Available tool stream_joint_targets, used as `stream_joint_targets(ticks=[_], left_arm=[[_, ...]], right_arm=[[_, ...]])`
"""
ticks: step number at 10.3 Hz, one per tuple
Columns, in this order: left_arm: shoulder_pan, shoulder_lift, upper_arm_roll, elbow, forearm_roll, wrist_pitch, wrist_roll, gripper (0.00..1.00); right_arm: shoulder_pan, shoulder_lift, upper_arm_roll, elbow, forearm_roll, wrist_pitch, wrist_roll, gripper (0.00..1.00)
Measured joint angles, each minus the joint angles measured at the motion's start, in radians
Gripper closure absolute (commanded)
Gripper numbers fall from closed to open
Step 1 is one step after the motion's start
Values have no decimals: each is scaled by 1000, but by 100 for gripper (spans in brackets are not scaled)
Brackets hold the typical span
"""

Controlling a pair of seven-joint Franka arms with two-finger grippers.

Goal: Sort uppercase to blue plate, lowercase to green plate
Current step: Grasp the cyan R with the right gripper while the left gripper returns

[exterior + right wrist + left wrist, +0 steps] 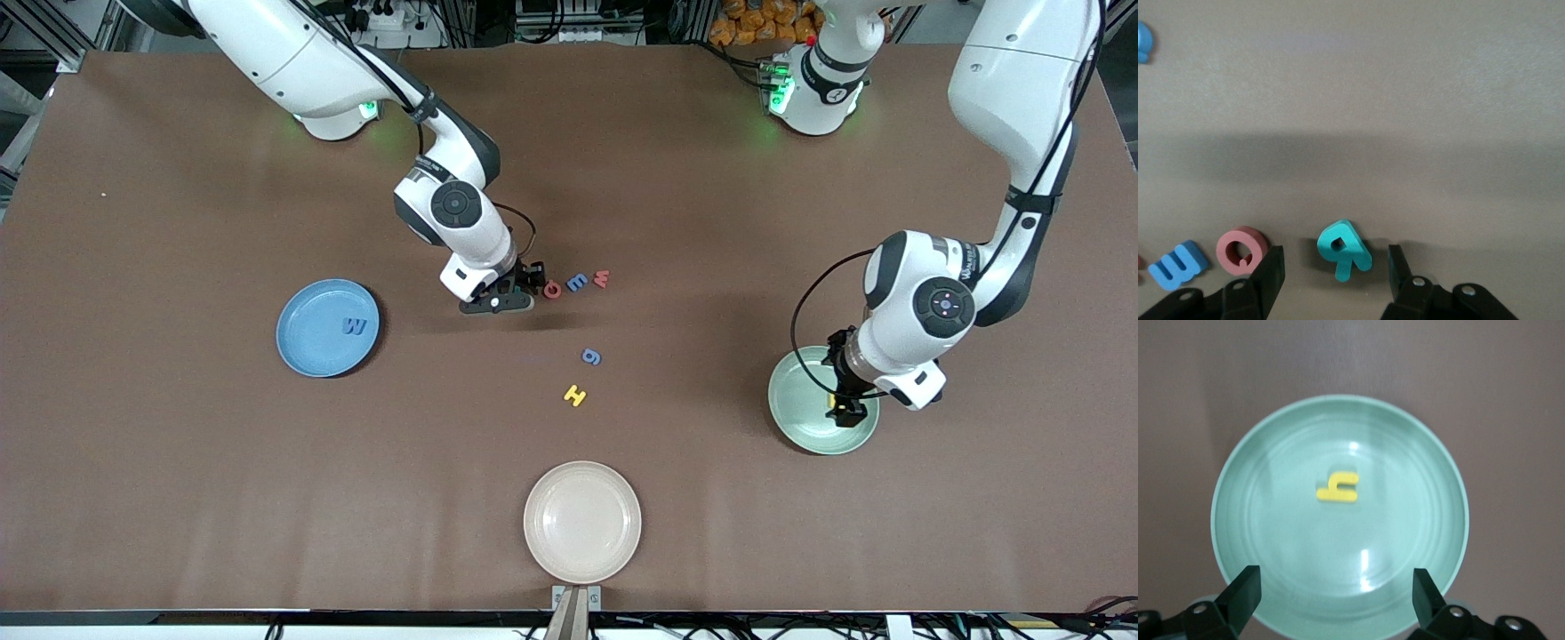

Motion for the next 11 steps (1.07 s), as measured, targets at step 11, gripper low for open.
stream_joint_targets(ticks=[11], left_arm=[[-75, -12, -271, -125, 0, -55, -103, 0]], right_arm=[[0, 3, -20, 1, -72, -15, -2, 76]])
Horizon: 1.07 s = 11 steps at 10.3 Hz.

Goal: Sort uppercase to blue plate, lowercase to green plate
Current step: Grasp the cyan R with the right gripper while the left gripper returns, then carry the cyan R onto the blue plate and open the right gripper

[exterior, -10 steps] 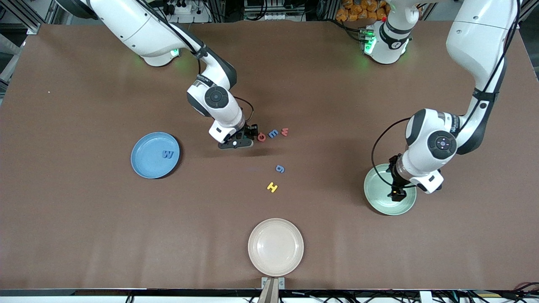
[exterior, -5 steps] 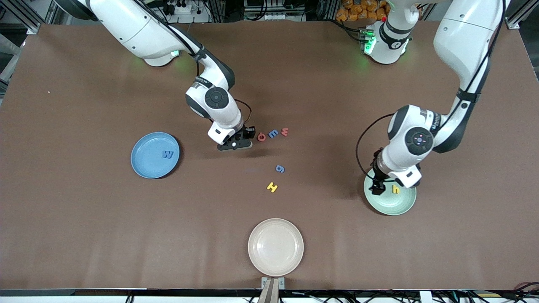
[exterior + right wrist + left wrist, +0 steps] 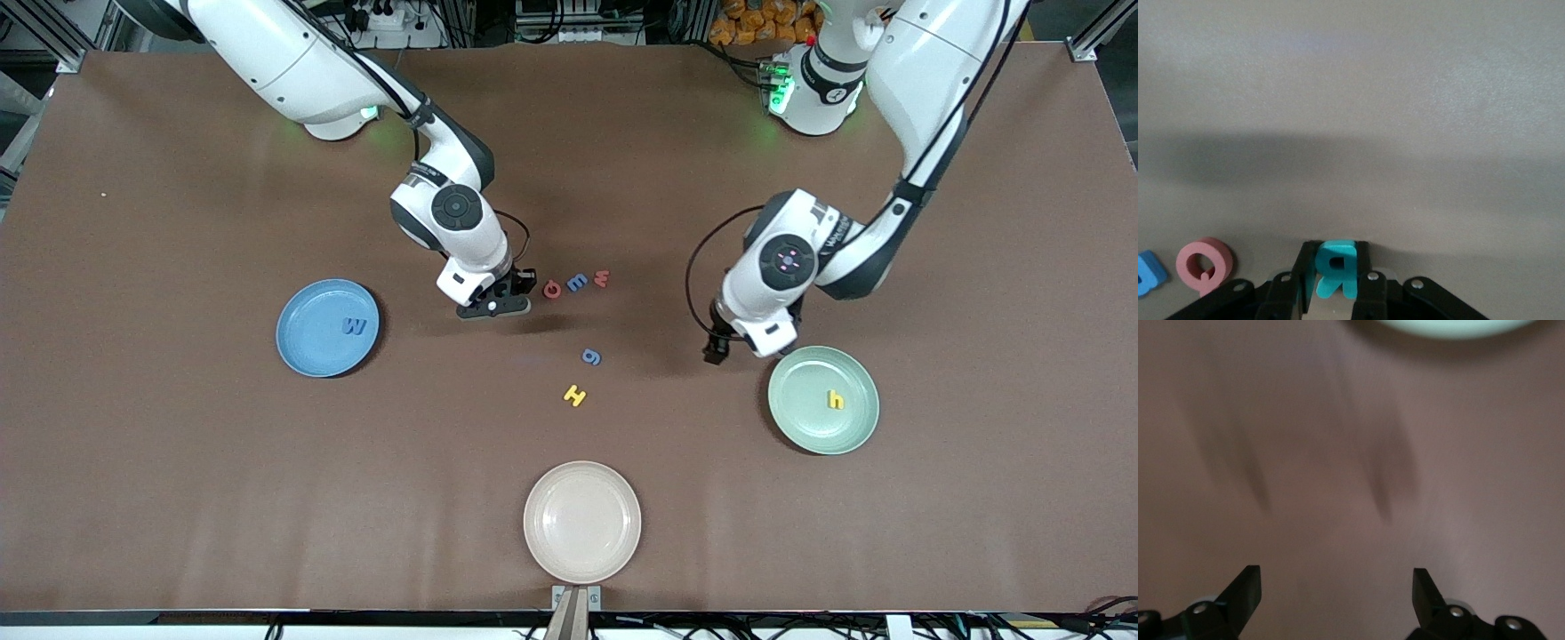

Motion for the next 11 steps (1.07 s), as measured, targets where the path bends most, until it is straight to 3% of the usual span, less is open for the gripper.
stream_joint_targets(ticks=[4, 8, 9, 11], left_arm=[[-153, -6, -32, -16, 0, -9, -43, 0], [-244, 49, -26, 27, 0, -19, -160, 0], [-246, 86, -17, 77, 1, -19, -195, 0], [-302, 164, 54, 170, 7, -20, -235, 0]], right_arm=[[-7, -3, -22, 16, 0, -34, -70, 77], [-49, -57, -49, 61, 5, -262, -228, 77], [-61, -83, -63, 62, 31, -311, -296, 77], [-70, -143, -153, 63, 182, -415, -556, 77]])
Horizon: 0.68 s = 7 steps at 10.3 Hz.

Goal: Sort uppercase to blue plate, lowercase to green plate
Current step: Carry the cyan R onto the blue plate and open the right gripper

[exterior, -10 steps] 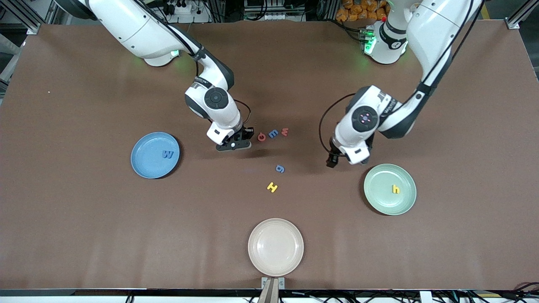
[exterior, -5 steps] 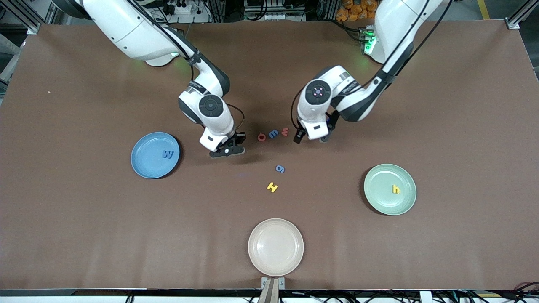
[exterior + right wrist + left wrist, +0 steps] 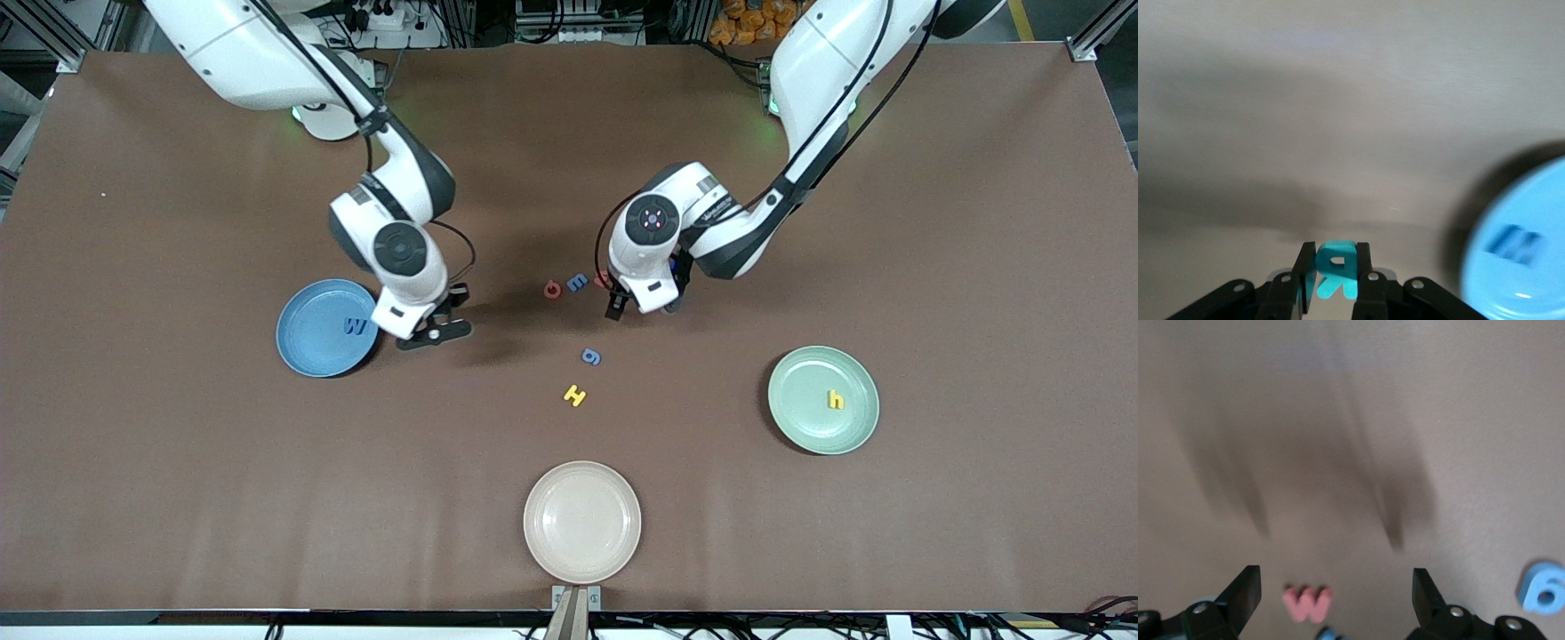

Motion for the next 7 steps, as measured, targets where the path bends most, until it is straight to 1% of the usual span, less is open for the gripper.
stream_joint_targets(ticks=[1, 2, 4, 5, 6, 7], left_arm=[[-70, 24, 52, 22, 0, 0, -27, 0], [-125, 33, 81, 32, 0, 0, -56, 0], [-167, 34, 93, 40, 0, 0, -82, 0], [-169, 34, 93, 40, 0, -1, -82, 0], [-169, 35, 94, 38, 0, -2, -82, 0], [-170, 35, 94, 35, 1, -2, -86, 0]], right_arm=[[-4, -23, -76, 0, 77, -49, -168, 77], [-9, -32, -140, 1, 102, -81, -281, 77], [-13, -35, -226, -1, 105, -114, -433, 75], [-14, -35, -260, -6, 105, -116, -498, 68], [-14, -34, -278, -11, 105, -116, -530, 46], [-14, -34, -281, -13, 105, -116, -540, 30]])
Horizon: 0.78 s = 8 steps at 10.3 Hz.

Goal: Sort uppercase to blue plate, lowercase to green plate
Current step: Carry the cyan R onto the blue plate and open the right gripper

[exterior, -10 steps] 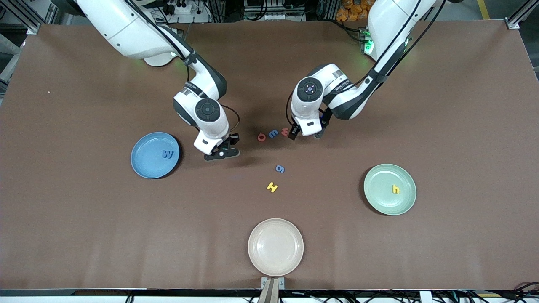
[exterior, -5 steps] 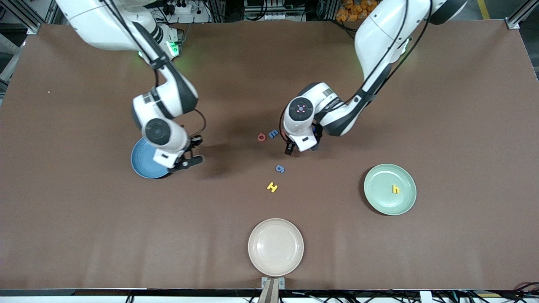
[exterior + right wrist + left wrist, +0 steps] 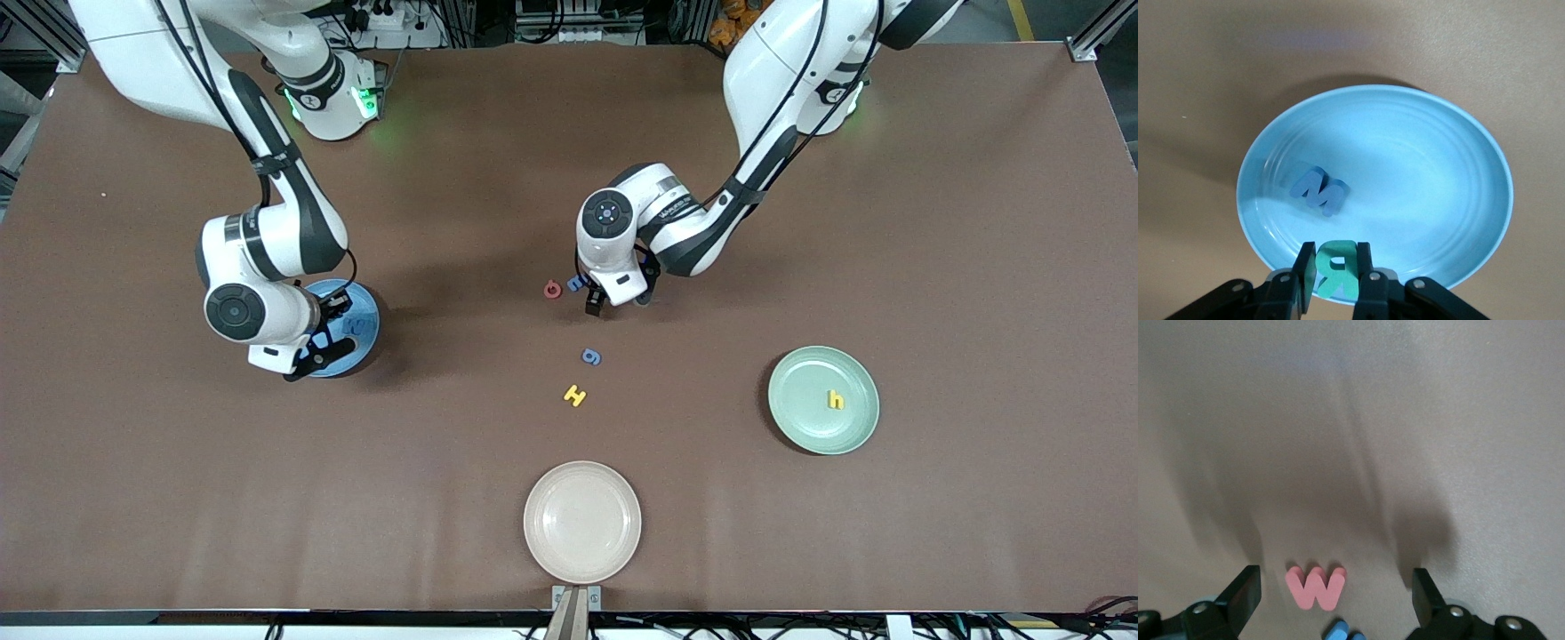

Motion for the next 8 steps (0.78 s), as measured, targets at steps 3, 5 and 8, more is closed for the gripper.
stream_joint_targets(ticks=[3, 5, 8], left_arm=[[-18, -8, 0, -42, 60, 66, -62, 0], [-23, -46, 0, -91, 94, 110, -104, 0], [-18, -85, 7, -114, 106, 129, -107, 0]], right_arm=[[4, 1, 0, -1, 0, -2, -3, 10], [4, 1, 0, -1, 0, -7, -2, 10], [14, 0, 12, 2, 14, -19, 107, 10]])
